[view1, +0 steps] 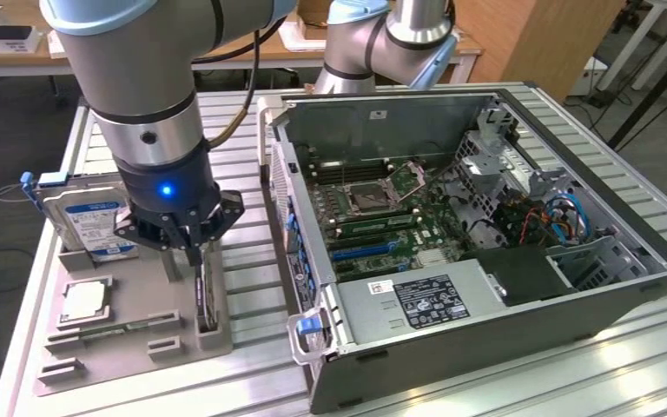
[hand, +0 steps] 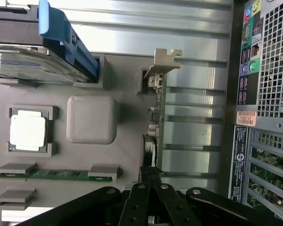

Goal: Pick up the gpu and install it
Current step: 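Pick up the gpu and move the gpu toward the slot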

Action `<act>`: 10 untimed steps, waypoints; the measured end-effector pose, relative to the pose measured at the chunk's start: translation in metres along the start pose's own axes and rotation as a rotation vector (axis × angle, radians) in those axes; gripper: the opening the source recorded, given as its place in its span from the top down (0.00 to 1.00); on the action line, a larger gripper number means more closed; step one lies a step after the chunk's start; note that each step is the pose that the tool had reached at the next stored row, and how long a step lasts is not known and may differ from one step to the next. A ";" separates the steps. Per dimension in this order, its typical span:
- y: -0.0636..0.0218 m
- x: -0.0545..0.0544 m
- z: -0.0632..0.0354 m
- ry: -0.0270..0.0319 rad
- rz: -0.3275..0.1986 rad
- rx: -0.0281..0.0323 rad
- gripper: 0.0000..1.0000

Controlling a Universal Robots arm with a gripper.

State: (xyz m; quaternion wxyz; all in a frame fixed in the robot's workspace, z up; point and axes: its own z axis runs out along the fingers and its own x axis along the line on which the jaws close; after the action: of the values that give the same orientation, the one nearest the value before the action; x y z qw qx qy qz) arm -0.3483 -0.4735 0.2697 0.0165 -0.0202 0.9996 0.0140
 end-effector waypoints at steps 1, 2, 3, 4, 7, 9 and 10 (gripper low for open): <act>-0.0004 0.000 0.0000 0.0000 0.000 -0.0001 0.89; -0.0009 0.000 0.0000 -0.0001 0.000 -0.0002 0.89; -0.0013 0.000 0.0000 0.0000 0.000 -0.0002 0.89; -0.0014 0.000 -0.0001 0.0000 0.000 -0.0002 0.89; -0.0016 0.000 0.0000 -0.0001 0.000 -0.0002 0.89; -0.0016 0.000 0.0000 -0.0001 0.000 -0.0002 0.89; -0.0016 0.000 0.0000 -0.0001 0.000 -0.0003 0.89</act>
State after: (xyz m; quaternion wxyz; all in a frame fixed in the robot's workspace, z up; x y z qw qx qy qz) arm -0.3480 -0.4751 0.2697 0.0165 -0.0201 0.9996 0.0141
